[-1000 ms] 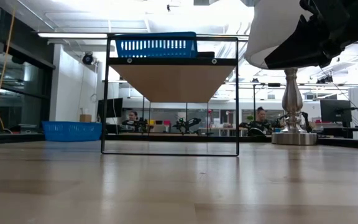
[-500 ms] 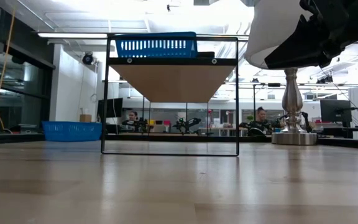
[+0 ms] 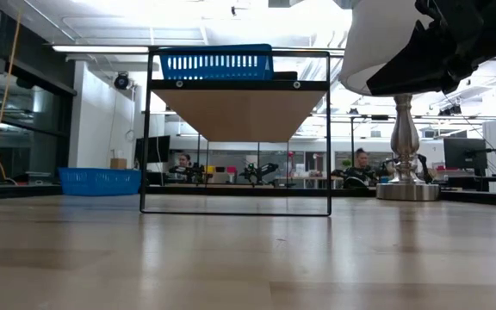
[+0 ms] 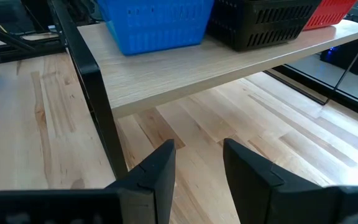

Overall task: Stack baskets on shelf by color
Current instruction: Stack the bottom blue bin on top of the blue bin on the shelf

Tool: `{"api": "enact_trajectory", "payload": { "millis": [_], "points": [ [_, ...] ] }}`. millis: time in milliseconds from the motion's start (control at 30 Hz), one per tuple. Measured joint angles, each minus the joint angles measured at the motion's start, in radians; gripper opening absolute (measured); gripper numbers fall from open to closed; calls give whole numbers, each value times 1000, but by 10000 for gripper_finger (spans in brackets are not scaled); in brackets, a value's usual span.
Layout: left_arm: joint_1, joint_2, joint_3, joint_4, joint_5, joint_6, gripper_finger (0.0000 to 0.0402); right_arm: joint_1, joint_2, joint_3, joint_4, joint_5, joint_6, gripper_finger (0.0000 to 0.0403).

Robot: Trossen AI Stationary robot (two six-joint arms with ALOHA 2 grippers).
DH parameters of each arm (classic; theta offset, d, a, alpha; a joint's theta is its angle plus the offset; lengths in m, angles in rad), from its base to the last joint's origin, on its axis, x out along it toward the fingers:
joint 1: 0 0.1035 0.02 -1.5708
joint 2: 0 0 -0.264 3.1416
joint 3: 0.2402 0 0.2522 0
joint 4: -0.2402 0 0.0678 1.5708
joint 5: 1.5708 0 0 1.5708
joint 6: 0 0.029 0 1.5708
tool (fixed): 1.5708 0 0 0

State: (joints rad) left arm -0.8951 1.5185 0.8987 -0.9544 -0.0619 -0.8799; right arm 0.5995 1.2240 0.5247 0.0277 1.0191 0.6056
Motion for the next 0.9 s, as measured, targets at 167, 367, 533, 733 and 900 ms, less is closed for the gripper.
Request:
{"api": "enact_trajectory", "payload": {
  "millis": [167, 367, 533, 733, 900],
  "points": [
    [0, 0, -10, 25, 5, 0, 92, 0, 0, 0, 0, 0, 0, 122],
    [0, 0, -10, 45, 10, 0, 66, 0, 0, 0, 0, 0, 12, 122],
    [37, 0, 1, 29, 67, 12, 10, 0, 0, 0, 0, 0, 18, 122],
    [108, 0, 138, -90, 15, 130, 6, 0, 0, 0, 0, 1, 23, 122],
    [146, -18, 377, -346, -198, 195, 5, 0, 0, 0, 0, 2, 26, 122]
  ]
}}
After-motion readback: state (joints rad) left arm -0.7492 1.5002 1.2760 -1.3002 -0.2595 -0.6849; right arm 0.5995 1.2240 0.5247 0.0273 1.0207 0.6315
